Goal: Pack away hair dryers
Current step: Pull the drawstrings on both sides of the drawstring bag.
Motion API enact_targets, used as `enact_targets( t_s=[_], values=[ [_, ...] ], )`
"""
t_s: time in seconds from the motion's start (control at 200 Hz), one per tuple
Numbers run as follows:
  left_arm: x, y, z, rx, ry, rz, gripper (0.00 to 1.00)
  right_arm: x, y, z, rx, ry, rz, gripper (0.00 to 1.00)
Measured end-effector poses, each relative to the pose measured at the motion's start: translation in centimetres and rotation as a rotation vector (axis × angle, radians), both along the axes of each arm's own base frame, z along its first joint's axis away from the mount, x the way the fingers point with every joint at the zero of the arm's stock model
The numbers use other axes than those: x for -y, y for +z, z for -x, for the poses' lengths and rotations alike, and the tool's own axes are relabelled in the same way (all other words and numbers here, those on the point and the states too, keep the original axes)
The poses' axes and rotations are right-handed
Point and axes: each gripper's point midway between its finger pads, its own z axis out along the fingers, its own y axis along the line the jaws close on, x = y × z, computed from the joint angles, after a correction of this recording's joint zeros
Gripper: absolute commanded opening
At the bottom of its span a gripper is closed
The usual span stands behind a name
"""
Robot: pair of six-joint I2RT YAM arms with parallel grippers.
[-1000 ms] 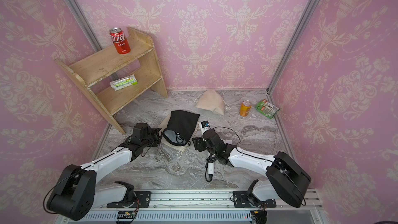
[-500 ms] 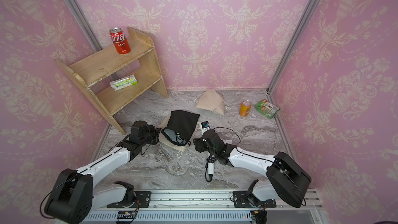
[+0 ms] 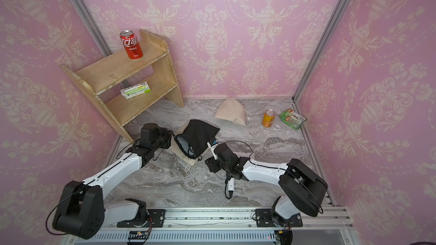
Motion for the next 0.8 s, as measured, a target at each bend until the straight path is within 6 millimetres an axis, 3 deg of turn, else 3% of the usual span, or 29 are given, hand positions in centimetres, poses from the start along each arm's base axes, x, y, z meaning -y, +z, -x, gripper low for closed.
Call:
enact_targets(
  t_s=[0.17, 0.315, 0.61, 0.801],
  values=[
    [-0.1, 0.0, 0.0, 0.002, -0.004, -0.01, 0.0, -1.7, -1.9, 1.1, -0.008, 0.089, 0.052, 0.64],
    [-0.1, 0.0, 0.0, 0.004, -0.005, -0.012, 0.0, -2.8, -2.2, 1.1, 0.017, 0.123, 0.068, 0.64],
    [-0.1, 0.0, 0.0, 0.005, -0.007, -0.016, 0.0, -4.2, -2.2, -0.9, 0.081, 0.125, 0.091, 0.62],
    [-0.1, 0.0, 0.0, 0.006, -0.007, -0.016, 0.0, -4.8, -1.9, -2.4, 0.103, 0.111, 0.091, 0.55]
  ],
)
